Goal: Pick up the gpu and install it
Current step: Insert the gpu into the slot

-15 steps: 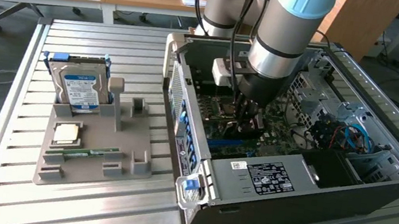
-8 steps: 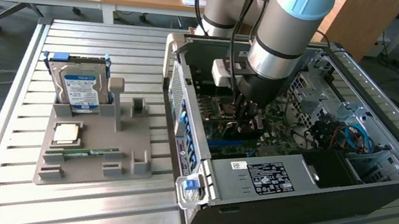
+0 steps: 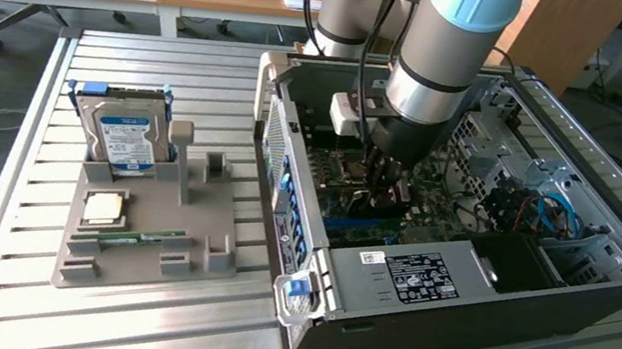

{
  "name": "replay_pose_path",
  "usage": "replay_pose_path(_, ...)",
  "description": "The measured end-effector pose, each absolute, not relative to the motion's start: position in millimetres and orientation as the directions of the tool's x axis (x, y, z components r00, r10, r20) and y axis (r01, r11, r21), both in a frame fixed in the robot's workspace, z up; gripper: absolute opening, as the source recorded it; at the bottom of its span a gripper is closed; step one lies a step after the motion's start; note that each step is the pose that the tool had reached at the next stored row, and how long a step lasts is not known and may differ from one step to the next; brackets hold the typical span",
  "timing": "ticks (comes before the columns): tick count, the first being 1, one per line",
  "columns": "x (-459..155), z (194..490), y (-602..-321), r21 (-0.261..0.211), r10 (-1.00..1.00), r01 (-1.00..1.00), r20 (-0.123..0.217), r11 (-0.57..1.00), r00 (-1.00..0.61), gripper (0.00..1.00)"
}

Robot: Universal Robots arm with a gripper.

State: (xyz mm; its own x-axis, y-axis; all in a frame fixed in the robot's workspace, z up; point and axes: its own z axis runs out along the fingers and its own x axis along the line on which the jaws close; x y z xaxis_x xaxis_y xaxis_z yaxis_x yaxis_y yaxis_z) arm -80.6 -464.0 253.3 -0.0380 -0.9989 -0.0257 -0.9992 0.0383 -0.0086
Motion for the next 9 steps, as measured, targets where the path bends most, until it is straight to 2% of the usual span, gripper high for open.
replay_pose_path(9, -82.6, 253.3, -464.0, -0.009, -0.999, -0.999, -0.026, 0.038, -0.038, 0.27)
